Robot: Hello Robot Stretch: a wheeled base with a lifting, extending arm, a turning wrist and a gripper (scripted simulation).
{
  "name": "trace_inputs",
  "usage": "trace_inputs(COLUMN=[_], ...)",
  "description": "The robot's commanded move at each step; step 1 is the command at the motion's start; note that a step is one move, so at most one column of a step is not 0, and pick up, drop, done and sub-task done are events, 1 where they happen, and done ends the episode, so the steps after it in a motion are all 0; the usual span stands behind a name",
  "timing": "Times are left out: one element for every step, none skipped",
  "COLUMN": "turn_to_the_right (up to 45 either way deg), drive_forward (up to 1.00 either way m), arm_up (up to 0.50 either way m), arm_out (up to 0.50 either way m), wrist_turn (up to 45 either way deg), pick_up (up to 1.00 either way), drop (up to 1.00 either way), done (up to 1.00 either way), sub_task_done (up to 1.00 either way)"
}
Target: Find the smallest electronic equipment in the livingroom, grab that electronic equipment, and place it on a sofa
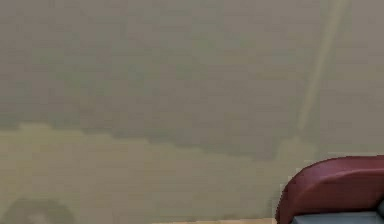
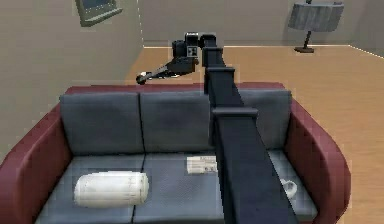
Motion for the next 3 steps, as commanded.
trace_inputs(turn_to_the_right=[0.0, 0.0, 0.0], drive_forward=[0.0, 0.0, 0.0], arm_up=[0.0, -0.44, -0.32], arm_out=[0.0, 0.0, 0.0], wrist_turn=[27.0, 0.0, 0.0], pick_up=[0.0, 0.0, 0.0], drop=[0.0, 0.0, 0.0], done=[0.0, 0.0, 0.0], sub_task_done=[0.0, 0.0, 0.0])
